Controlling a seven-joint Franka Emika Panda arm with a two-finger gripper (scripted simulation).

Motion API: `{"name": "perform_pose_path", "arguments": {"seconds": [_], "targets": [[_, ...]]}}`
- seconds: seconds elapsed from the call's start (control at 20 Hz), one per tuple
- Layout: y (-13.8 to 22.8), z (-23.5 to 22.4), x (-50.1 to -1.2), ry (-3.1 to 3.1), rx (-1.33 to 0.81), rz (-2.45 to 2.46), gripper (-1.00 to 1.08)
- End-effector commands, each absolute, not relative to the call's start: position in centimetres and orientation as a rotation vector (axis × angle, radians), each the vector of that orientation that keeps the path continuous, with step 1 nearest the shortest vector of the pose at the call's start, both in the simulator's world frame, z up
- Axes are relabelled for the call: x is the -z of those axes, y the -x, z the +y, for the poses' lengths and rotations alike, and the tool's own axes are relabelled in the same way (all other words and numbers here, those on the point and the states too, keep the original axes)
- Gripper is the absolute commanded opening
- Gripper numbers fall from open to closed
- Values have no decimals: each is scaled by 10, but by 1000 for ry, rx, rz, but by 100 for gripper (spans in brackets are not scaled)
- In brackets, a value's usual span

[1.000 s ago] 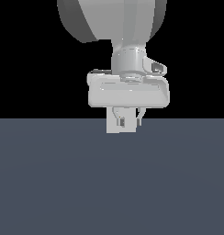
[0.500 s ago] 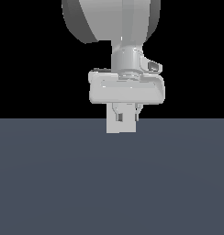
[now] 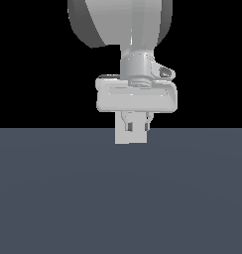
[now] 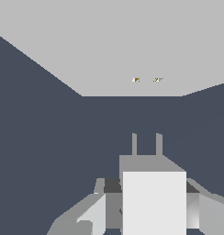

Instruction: Plug the charger into the wall socket.

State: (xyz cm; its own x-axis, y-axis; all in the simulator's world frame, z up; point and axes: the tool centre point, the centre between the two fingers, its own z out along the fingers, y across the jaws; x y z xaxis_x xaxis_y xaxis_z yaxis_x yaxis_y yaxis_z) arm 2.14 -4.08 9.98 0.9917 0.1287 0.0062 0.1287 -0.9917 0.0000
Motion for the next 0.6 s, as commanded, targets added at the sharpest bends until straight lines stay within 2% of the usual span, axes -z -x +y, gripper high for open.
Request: {"name": "perform_pose_path", "arguments": {"seconds": [0.0,0.55], "targets": [[-25,-40,-100,3135,10,-203,-100],[-58,-36,-100,3135,10,-203,-100]]}}
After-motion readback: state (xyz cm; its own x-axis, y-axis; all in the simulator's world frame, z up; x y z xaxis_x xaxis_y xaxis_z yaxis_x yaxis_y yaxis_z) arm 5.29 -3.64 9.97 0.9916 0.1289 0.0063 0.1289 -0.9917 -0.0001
